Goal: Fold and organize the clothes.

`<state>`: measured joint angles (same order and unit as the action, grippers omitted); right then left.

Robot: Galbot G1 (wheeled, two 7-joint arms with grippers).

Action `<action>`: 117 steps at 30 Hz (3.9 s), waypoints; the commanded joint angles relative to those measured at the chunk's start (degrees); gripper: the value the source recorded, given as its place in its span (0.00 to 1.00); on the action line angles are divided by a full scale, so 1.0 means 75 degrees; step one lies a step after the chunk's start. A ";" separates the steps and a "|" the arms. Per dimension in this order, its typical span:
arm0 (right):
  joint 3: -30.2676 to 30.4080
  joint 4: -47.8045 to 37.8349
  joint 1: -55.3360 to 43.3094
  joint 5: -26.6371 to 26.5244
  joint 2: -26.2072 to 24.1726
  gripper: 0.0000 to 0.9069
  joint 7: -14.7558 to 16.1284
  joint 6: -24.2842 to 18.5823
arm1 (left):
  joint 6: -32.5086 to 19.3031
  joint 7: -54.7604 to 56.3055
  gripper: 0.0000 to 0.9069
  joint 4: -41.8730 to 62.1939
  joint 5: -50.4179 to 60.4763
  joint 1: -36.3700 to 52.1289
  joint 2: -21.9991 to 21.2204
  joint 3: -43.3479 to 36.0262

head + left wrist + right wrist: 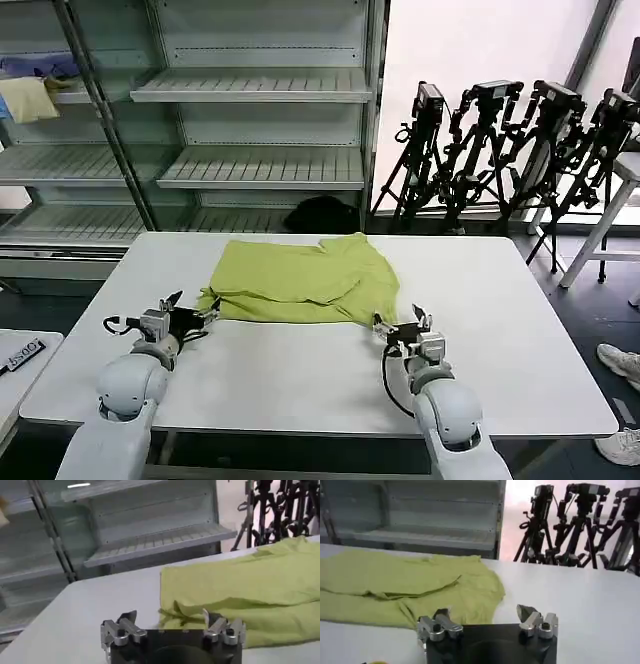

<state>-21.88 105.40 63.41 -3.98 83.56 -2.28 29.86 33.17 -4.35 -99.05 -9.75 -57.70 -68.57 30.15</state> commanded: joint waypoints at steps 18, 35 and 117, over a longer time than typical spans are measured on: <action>0.0145 -0.0156 0.0153 0.0144 0.0041 0.00 0.0018 -0.0076 | -0.0005 -0.0086 0.57 0.0443 -0.0279 -0.0195 -0.0077 0.0111; 0.0114 -0.0056 0.0157 0.0115 0.0027 0.00 0.0094 -0.0086 | -0.0012 -0.0016 0.00 0.0486 -0.0314 -0.0114 -0.0164 0.0054; 0.0269 0.2934 0.1454 -0.0690 -0.0049 1.00 -0.0190 0.0454 | -0.0413 0.0149 1.00 -0.3284 -0.0099 -0.2636 -0.0220 0.1530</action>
<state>-19.85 133.13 88.73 -4.04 83.02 -3.56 33.25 31.40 2.47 -127.70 -11.14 -90.23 -73.17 44.87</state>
